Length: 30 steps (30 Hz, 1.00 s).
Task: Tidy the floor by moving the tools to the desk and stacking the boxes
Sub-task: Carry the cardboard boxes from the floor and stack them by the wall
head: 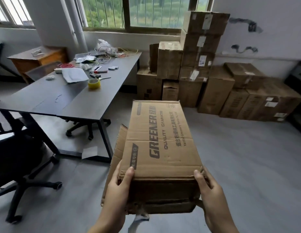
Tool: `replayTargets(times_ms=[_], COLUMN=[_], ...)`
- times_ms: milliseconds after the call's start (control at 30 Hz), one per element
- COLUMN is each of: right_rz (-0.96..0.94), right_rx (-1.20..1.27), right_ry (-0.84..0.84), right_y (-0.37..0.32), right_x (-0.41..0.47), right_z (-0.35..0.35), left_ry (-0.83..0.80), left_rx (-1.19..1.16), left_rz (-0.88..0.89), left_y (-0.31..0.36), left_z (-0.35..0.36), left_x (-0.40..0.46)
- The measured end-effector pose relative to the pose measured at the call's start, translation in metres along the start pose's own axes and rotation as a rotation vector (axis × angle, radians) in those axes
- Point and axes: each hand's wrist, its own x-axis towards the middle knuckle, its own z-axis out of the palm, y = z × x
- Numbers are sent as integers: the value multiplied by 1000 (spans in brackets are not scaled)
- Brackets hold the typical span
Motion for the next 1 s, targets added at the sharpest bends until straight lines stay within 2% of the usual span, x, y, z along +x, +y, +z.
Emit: replayTargets(times_ms=[133, 367, 633, 1000], right_rz=[-8, 5, -28, -107], right_rx=[8, -23, -74, -32], right_ry=[-15, -58, -170, -229], right_y=[-27, -70, -171, -226], right_x=[80, 268, 480, 720], right_z=[23, 59, 111, 272], left_ry=[-12, 71, 146, 242], left_rx=[16, -64, -122, -135], left_rz=[-8, 27, 52, 103], left_y=[18, 39, 109, 186], left_z=[27, 105, 194, 201], left_x=[80, 249, 427, 707])
